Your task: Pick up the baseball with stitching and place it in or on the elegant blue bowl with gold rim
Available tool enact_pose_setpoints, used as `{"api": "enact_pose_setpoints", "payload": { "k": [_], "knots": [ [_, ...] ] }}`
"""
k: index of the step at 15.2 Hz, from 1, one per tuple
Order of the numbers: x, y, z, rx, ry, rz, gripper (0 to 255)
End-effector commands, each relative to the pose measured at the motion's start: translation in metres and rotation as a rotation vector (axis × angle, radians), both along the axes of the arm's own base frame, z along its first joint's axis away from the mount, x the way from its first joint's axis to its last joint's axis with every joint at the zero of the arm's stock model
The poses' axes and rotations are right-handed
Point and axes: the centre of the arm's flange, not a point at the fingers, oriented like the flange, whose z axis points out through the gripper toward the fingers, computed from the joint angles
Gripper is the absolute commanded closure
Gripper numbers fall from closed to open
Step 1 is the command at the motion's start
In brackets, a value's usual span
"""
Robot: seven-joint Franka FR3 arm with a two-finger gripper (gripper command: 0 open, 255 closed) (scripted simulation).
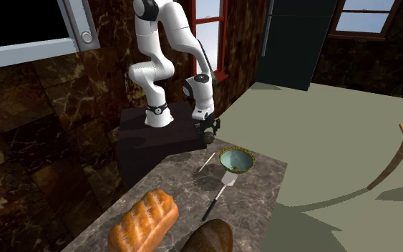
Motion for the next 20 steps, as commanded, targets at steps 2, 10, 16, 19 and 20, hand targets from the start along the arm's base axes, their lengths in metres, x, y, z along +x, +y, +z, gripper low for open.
{"api": "enact_pose_setpoints", "payload": {
  "k": [2,10,16,19,20],
  "knots": [
    [0.0,0.0,0.016,0.0,0.001,0.0,255],
    [0.0,0.0,0.058,0.0,0.001,0.0,255],
    [0.0,0.0,0.086,0.0,0.001,0.0,255],
    [0.035,0.019,0.088,0.0,0.001,0.0,255],
    [0.047,0.025,0.088,0.0,0.001,0.0,255]
  ]
}}
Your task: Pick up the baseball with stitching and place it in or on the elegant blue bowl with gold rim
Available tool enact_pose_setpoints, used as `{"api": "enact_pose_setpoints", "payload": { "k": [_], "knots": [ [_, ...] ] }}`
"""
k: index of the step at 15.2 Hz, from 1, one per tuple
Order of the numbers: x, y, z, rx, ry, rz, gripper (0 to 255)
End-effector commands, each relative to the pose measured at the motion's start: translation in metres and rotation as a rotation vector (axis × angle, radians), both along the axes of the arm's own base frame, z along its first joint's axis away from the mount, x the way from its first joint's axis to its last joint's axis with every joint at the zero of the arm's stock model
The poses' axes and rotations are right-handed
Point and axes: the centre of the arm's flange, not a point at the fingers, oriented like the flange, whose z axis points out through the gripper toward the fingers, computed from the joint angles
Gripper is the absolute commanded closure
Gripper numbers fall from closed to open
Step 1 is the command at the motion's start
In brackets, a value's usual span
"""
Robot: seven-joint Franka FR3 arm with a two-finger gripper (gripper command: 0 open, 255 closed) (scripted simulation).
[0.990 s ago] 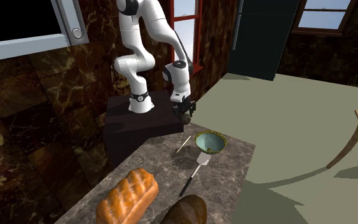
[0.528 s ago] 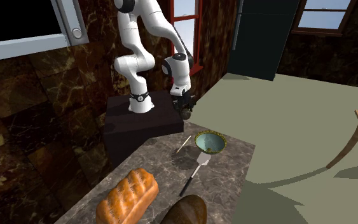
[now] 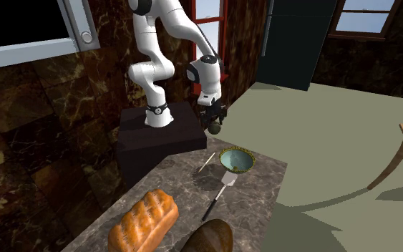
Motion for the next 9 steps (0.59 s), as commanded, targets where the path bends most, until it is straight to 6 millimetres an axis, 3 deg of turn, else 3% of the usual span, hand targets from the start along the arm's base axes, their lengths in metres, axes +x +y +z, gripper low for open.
{"api": "enact_pose_setpoints", "payload": {
  "k": [1,9],
  "knots": [
    [0.025,0.011,0.0,0.0,-0.001,0.0,255],
    [0.118,0.059,0.006,0.0,-0.001,0.0,255]
  ]
}}
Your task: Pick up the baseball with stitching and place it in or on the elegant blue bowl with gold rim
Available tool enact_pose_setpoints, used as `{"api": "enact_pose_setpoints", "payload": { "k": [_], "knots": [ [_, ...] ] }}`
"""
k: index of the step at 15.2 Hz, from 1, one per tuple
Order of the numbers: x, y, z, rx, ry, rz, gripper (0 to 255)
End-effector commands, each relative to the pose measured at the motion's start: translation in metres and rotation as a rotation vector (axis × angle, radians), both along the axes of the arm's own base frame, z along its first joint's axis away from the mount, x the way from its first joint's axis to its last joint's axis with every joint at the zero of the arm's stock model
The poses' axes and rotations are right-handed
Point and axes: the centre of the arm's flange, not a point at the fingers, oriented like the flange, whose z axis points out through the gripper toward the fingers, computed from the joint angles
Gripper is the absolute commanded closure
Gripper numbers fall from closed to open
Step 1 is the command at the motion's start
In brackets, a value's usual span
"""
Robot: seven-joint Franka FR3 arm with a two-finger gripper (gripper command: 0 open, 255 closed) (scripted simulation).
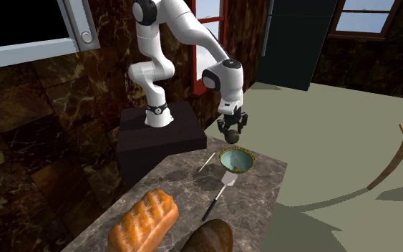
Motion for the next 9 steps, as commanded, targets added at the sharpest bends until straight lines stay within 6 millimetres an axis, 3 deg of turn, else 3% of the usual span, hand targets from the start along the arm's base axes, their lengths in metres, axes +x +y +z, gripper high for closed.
{"api": "enact_pose_setpoints", "payload": {
  "k": [1,2,9],
  "knots": [
    [0.025,0.01,0.002,-0.001,-0.001,0.0,255],
    [0.038,0.017,0.002,-0.001,-0.001,0.0,255],
    [0.038,0.017,-0.034,-0.001,-0.001,0.0,255]
  ]
}}
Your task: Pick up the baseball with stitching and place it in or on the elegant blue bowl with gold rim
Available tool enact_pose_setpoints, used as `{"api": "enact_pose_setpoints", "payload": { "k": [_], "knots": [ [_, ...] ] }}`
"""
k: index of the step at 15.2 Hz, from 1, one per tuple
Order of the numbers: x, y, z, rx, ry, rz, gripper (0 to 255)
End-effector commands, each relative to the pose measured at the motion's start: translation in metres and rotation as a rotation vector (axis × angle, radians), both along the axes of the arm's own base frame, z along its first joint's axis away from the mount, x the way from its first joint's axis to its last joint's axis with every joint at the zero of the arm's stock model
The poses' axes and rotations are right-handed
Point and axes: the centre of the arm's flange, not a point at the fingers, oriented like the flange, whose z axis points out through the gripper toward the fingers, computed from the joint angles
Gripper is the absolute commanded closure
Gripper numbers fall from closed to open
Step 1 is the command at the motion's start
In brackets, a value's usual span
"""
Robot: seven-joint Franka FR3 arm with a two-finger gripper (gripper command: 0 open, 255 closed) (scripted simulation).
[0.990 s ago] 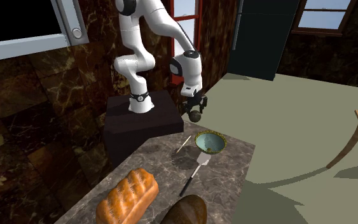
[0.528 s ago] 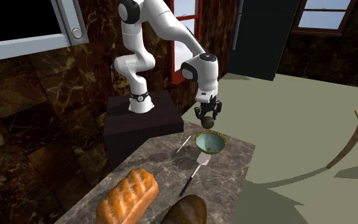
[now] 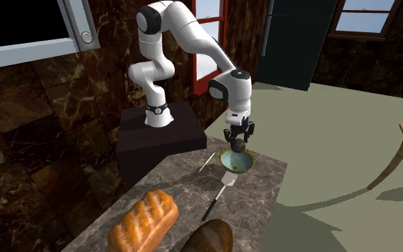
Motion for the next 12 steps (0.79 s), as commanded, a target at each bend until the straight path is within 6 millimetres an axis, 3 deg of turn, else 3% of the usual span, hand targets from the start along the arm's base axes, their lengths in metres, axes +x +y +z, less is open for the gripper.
{"api": "enact_pose_setpoints", "payload": {
  "k": [1,8,12],
  "knots": [
    [-0.001,-0.001,-0.011,0.0,-0.001,0.0,255],
    [-0.001,-0.001,-0.049,0.0,-0.001,0.0,255],
    [-0.001,-0.001,-0.049,0.0,-0.001,0.0,255]
  ]
}}
